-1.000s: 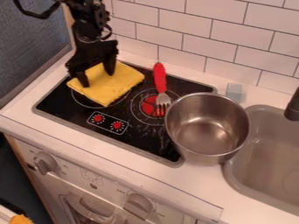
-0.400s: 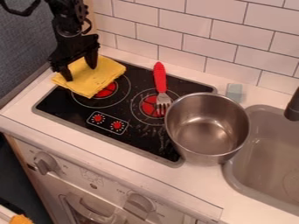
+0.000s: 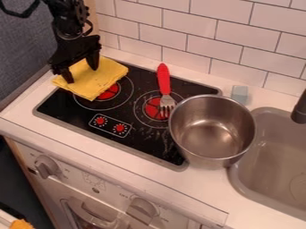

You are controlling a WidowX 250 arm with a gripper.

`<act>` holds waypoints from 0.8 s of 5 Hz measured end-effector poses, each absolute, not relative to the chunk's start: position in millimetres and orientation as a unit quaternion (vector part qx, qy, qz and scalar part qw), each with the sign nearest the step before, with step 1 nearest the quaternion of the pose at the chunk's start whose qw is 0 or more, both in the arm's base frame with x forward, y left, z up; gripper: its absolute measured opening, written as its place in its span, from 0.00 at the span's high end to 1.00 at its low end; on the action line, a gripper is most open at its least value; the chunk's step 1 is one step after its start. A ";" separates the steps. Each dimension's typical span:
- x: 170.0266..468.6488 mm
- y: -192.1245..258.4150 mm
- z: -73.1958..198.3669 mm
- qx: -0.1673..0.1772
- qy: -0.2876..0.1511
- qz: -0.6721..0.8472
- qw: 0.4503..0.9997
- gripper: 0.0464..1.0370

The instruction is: Move the yellow cloth to the left burner

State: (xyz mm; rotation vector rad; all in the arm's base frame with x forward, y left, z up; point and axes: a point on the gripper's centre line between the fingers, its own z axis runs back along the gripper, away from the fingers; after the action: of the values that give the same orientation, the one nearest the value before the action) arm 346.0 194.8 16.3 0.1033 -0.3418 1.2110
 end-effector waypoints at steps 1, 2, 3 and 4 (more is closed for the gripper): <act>341.5 190.1 23.7 0.056 -0.152 0.567 0.808 0.04; 341.2 189.7 53.9 0.063 -0.177 0.563 0.805 0.04; 338.1 184.2 74.7 0.067 -0.194 0.559 0.804 0.04; 329.8 174.5 101.8 0.067 -0.219 0.554 0.800 0.04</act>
State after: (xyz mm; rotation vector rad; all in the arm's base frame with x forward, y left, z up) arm 329.8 174.5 101.8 0.1438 -0.4697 1.1880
